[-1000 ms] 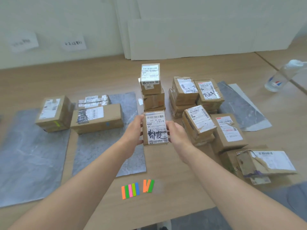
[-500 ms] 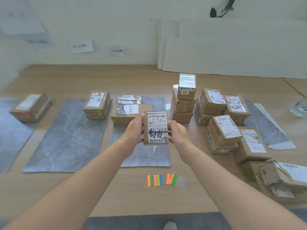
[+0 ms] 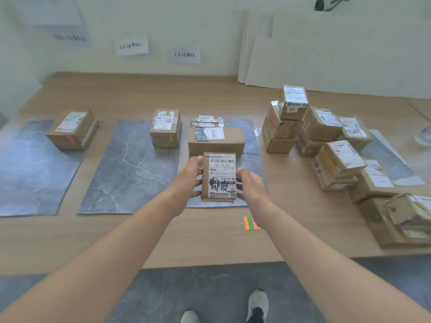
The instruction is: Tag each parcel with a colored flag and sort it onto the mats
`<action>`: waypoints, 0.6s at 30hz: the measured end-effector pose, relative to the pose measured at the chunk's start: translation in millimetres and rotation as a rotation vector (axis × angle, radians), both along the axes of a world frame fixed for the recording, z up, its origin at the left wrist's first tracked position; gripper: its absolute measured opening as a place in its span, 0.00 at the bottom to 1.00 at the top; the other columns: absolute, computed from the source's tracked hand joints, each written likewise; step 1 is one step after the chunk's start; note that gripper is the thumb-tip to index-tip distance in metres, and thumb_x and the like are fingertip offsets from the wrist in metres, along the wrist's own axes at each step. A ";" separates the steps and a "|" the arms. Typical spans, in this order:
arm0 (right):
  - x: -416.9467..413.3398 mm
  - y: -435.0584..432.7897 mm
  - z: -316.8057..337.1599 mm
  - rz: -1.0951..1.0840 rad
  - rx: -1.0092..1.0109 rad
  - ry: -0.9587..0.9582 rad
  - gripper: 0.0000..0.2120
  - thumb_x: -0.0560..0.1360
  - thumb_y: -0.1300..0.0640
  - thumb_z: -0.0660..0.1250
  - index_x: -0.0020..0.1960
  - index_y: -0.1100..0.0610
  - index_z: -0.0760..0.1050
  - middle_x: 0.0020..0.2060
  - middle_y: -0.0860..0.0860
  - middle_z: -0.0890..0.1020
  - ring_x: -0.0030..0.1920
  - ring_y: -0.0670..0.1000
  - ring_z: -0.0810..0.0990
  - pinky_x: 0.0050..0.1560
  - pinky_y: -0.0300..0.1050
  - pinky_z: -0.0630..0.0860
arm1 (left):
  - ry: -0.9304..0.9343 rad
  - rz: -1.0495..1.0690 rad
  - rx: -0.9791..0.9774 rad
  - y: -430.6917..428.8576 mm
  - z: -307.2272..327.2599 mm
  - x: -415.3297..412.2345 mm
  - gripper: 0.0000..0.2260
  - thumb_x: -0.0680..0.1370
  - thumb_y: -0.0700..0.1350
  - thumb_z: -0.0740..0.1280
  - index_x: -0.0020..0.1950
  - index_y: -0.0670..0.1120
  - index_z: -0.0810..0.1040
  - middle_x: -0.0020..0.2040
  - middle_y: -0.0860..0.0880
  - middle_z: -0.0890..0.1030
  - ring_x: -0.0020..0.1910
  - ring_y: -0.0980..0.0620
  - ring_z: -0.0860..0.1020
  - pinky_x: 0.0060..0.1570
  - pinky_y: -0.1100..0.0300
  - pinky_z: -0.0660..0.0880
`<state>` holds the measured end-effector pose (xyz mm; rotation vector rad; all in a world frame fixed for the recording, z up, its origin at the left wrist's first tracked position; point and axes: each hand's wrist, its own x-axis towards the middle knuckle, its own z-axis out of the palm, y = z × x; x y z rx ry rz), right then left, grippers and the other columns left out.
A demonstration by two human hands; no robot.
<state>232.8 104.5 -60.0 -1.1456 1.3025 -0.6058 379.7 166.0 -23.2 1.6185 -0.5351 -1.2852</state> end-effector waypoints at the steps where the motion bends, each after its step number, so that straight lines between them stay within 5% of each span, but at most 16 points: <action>1: 3.9 6.3 -1.6 0.005 0.008 0.003 0.19 0.78 0.48 0.59 0.54 0.59 0.82 0.48 0.50 0.88 0.51 0.52 0.85 0.57 0.52 0.79 | 0.008 0.000 0.009 6.2 -2.7 4.3 0.12 0.84 0.56 0.53 0.51 0.58 0.75 0.52 0.56 0.78 0.51 0.57 0.78 0.55 0.52 0.73; 5: 16.6 24.4 -7.2 0.043 0.025 0.008 0.21 0.73 0.46 0.59 0.52 0.60 0.82 0.47 0.52 0.88 0.54 0.57 0.85 0.59 0.57 0.79 | 0.042 0.025 0.040 25.1 -12.0 15.9 0.11 0.84 0.57 0.54 0.55 0.56 0.74 0.50 0.57 0.79 0.49 0.58 0.78 0.51 0.54 0.74; 9: 21.2 30.8 -21.5 0.061 0.047 0.015 0.17 0.76 0.47 0.59 0.49 0.58 0.81 0.46 0.50 0.88 0.49 0.54 0.84 0.58 0.55 0.78 | 0.060 0.063 0.055 36.7 -24.6 20.6 0.12 0.84 0.56 0.54 0.57 0.55 0.75 0.51 0.57 0.79 0.50 0.57 0.79 0.57 0.51 0.75; 13: 25.0 41.0 -36.5 0.115 0.101 0.010 0.14 0.79 0.51 0.57 0.46 0.55 0.80 0.41 0.47 0.87 0.47 0.52 0.83 0.57 0.53 0.78 | 0.056 0.106 0.093 53.0 -44.5 22.4 0.11 0.84 0.56 0.55 0.53 0.56 0.75 0.51 0.56 0.79 0.50 0.56 0.79 0.53 0.52 0.75; 18: 26.0 60.9 -60.8 0.145 0.174 0.041 0.15 0.81 0.52 0.57 0.46 0.54 0.80 0.38 0.44 0.86 0.46 0.48 0.83 0.61 0.53 0.77 | 0.087 0.160 0.170 70.4 -77.6 24.6 0.14 0.84 0.56 0.55 0.63 0.53 0.75 0.53 0.54 0.79 0.51 0.55 0.78 0.60 0.49 0.74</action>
